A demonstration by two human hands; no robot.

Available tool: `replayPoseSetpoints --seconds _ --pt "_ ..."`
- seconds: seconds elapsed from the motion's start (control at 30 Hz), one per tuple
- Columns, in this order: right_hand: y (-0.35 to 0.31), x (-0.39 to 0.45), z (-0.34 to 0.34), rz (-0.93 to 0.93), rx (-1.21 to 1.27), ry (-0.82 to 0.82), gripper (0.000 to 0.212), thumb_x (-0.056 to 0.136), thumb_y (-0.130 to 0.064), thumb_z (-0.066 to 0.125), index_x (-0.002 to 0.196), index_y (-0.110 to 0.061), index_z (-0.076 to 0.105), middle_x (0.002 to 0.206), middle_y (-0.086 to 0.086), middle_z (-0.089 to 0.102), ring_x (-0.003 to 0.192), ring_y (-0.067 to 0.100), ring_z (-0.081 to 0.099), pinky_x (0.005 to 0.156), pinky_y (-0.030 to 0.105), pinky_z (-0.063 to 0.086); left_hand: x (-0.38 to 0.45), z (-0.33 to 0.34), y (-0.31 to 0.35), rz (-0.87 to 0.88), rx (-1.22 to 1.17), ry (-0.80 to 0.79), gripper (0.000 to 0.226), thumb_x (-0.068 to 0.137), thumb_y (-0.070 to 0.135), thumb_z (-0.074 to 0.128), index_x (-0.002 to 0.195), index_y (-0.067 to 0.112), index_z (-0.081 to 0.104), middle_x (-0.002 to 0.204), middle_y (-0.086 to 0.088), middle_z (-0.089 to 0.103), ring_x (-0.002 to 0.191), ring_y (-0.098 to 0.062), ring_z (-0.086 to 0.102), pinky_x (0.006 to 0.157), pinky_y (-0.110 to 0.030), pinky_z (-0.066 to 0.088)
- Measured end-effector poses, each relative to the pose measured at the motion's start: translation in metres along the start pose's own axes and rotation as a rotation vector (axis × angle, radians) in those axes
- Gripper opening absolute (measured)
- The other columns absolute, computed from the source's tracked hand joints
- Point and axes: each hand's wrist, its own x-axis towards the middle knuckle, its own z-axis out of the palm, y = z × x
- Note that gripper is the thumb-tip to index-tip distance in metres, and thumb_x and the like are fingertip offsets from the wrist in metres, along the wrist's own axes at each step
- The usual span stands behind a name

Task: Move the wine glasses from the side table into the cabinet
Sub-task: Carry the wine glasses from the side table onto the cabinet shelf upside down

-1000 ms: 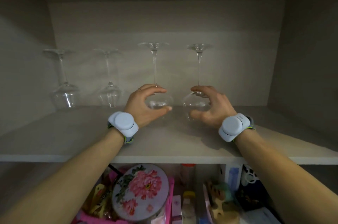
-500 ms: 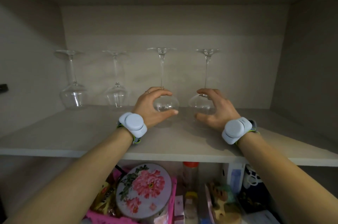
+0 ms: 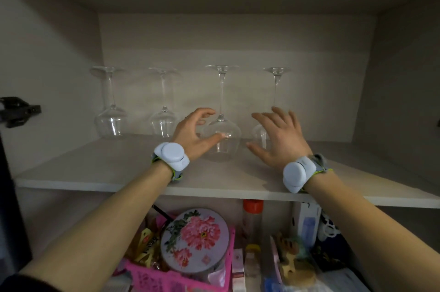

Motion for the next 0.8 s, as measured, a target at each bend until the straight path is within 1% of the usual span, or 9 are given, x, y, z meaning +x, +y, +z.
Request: replayPoseSetpoints --seconds 0.07,0.13,0.23,0.37,0.43,0.5,0.57,0.7,0.8 --pt "-0.008 0.007 0.001 -0.022 -0.023 -0.088 0.069 0.084 -0.056 0.054 0.142 -0.019 0.045 0.133 0.005 0.058 0.140 0.030 0.035 0.117 0.056 0.009 0.001 -0.005 -0.003 -0.120 -0.090 -0.038 0.059 0.061 0.049 0.082 0.112 0.042 0.054 0.123 0.008 0.059 0.110 -0.011 0.060 0.095 -0.029 0.050" --pt "-0.019 0.017 0.002 -0.041 -0.059 -0.166 0.068 0.089 -0.055 0.054 0.145 -0.021 0.039 0.137 0.002 0.056 0.143 0.023 0.030 0.118 0.052 0.001 0.002 -0.012 -0.006 -0.220 -0.138 -0.064 0.068 0.052 0.057 0.080 0.113 0.044 0.054 0.120 0.006 0.060 0.105 -0.012 0.063 0.091 -0.031 0.052" --pt "-0.031 0.026 0.003 -0.059 -0.128 -0.264 0.068 0.091 -0.055 0.049 0.148 -0.021 0.032 0.139 0.003 0.054 0.144 0.018 0.029 0.120 0.050 -0.002 0.001 -0.014 -0.009 -0.320 -0.138 -0.125 0.069 0.055 0.054 0.080 0.118 0.043 0.054 0.115 0.004 0.062 0.106 -0.009 0.062 0.091 -0.037 0.055" --pt "-0.038 0.033 0.004 -0.046 -0.154 -0.323 0.066 0.091 -0.057 0.048 0.144 -0.020 0.036 0.134 0.009 0.057 0.137 0.021 0.039 0.121 0.046 0.001 0.001 -0.017 -0.008 -0.380 -0.252 -0.181 0.061 0.065 0.040 0.083 0.120 0.038 0.056 0.114 -0.005 0.065 0.108 -0.014 0.064 0.084 -0.037 0.058" --pt "-0.038 0.038 0.007 -0.046 -0.146 -0.333 0.065 0.090 -0.059 0.050 0.140 -0.019 0.041 0.129 0.011 0.059 0.132 0.024 0.045 0.121 0.044 0.003 0.002 -0.016 -0.010 -0.385 -0.273 -0.168 0.052 0.073 0.028 0.083 0.119 0.032 0.059 0.112 -0.008 0.067 0.104 -0.018 0.066 0.083 -0.038 0.059" --pt "-0.040 0.045 0.011 -0.056 -0.159 -0.339 0.063 0.088 -0.060 0.051 0.136 -0.019 0.045 0.125 0.010 0.061 0.128 0.025 0.050 0.121 0.044 0.006 0.008 -0.014 -0.014 -0.372 -0.276 -0.122 0.045 0.074 0.021 0.082 0.114 0.028 0.062 0.109 -0.012 0.068 0.096 -0.020 0.067 0.081 -0.039 0.059" --pt "-0.042 0.058 0.014 -0.040 -0.174 -0.343 0.062 0.088 -0.059 0.053 0.133 -0.017 0.048 0.121 0.011 0.064 0.124 0.028 0.053 0.121 0.043 0.008 0.018 -0.012 -0.018 -0.366 -0.286 -0.085 0.043 0.074 0.017 0.082 0.111 0.026 0.064 0.109 -0.014 0.068 0.089 -0.020 0.066 0.079 -0.039 0.059" --pt "-0.047 0.080 0.018 0.042 -0.175 -0.354 0.056 0.088 -0.052 0.059 0.129 -0.015 0.049 0.118 0.015 0.065 0.119 0.032 0.055 0.118 0.040 0.018 0.040 -0.008 -0.027 -0.372 -0.324 -0.055 0.045 0.073 0.015 0.083 0.112 0.025 0.064 0.111 -0.015 0.066 0.089 -0.020 0.065 0.079 -0.042 0.060" --pt "-0.048 0.093 0.020 0.107 -0.173 -0.388 0.050 0.090 -0.043 0.061 0.126 -0.010 0.048 0.121 0.018 0.060 0.120 0.036 0.051 0.109 0.036 0.029 0.054 -0.002 -0.033 -0.388 -0.331 -0.055 0.045 0.075 0.012 0.081 0.114 0.023 0.063 0.101 -0.008 0.067 0.084 -0.018 0.065 0.079 -0.041 0.059"
